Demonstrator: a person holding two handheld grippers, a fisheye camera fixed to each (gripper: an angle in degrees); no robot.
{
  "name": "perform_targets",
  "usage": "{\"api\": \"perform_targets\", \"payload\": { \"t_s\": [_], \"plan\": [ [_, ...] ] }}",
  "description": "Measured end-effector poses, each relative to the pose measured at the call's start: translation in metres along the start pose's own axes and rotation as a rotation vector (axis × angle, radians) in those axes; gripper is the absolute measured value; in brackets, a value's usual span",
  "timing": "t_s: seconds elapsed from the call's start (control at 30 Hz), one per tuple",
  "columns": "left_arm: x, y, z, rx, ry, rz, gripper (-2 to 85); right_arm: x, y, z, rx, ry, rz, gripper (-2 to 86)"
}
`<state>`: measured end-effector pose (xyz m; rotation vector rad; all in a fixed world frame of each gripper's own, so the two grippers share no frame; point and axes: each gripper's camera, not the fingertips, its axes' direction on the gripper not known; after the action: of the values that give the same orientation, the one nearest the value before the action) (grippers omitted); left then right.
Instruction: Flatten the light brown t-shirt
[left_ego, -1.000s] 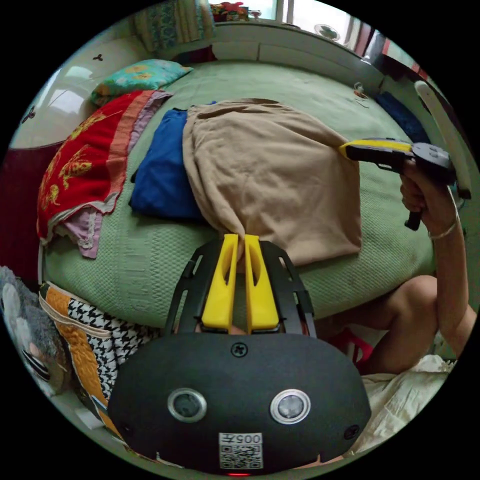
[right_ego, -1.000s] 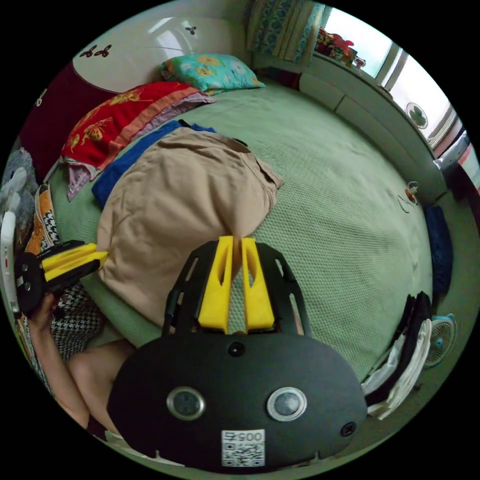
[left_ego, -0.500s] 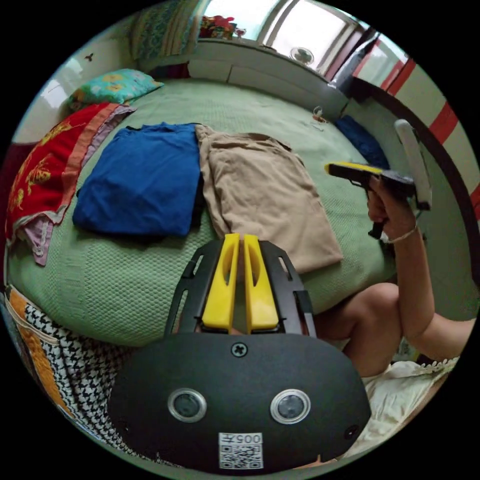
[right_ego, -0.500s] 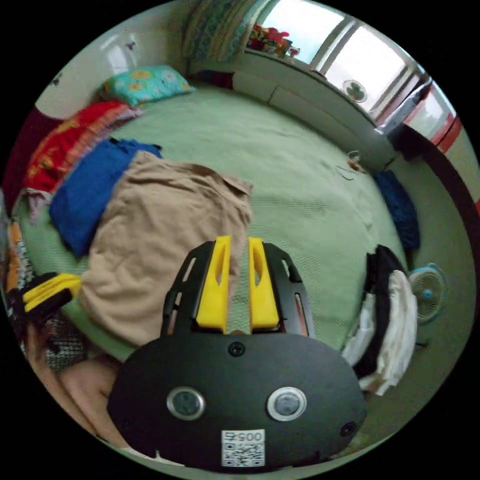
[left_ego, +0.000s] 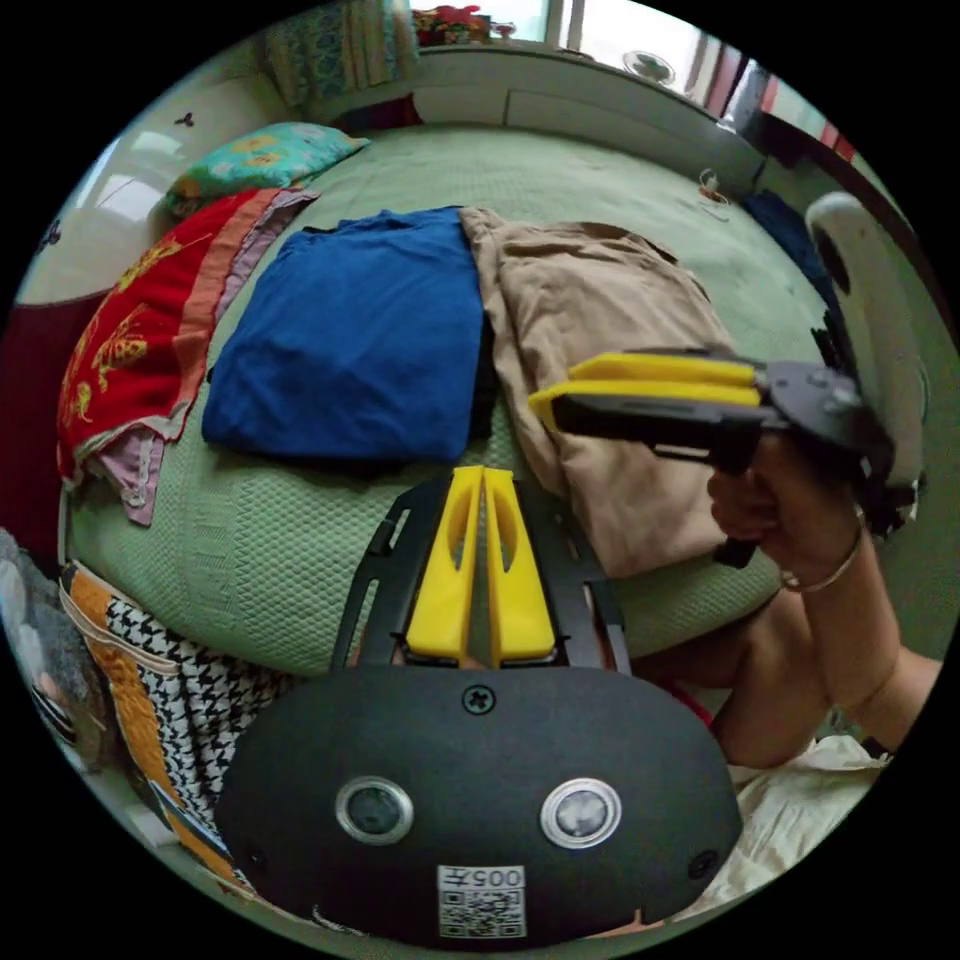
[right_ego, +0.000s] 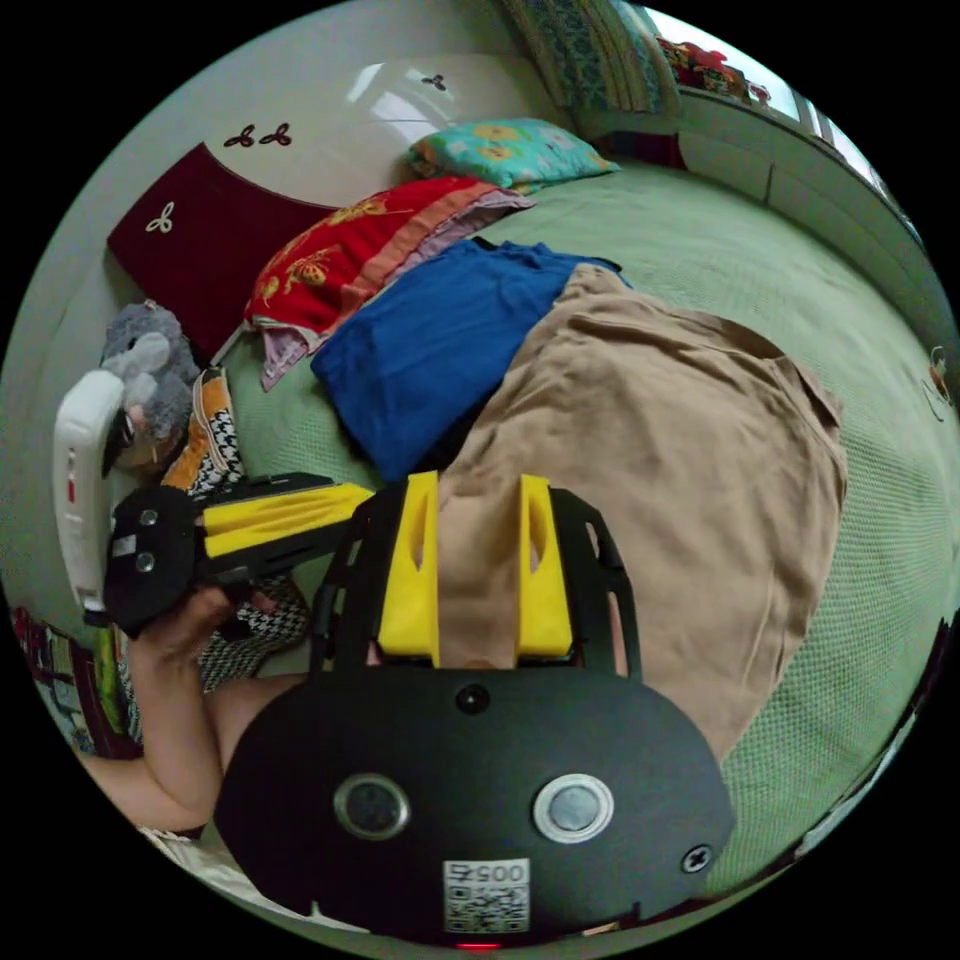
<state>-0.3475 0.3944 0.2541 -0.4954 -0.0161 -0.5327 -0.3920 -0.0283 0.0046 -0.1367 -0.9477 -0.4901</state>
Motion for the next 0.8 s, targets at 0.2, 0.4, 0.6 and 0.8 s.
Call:
{"api": "perform_targets", "payload": {
  "t_s": [0.2,0.4,0.6,0.8],
  "plan": [
    [-0.006,-0.007,0.001,0.035,0.007,-0.044,-0.1,-0.015,0.015,-0.003,0.013,0.201,-0.103,1.1],
    [0.005,-0.012,0.007,0.039,0.017,-0.043,-0.1,0.014,0.021,-0.032,0.042,0.056,0.035,-0.3],
    [0.014,-0.012,0.011,0.042,-0.031,-0.026,-0.1,0.014,0.025,-0.036,-0.003,-0.068,-0.002,9.6],
    [0.019,-0.018,0.017,0.044,-0.021,-0.026,-0.1,-0.010,0.031,-0.031,-0.020,0.278,-0.138,2.4]
  ]
}}
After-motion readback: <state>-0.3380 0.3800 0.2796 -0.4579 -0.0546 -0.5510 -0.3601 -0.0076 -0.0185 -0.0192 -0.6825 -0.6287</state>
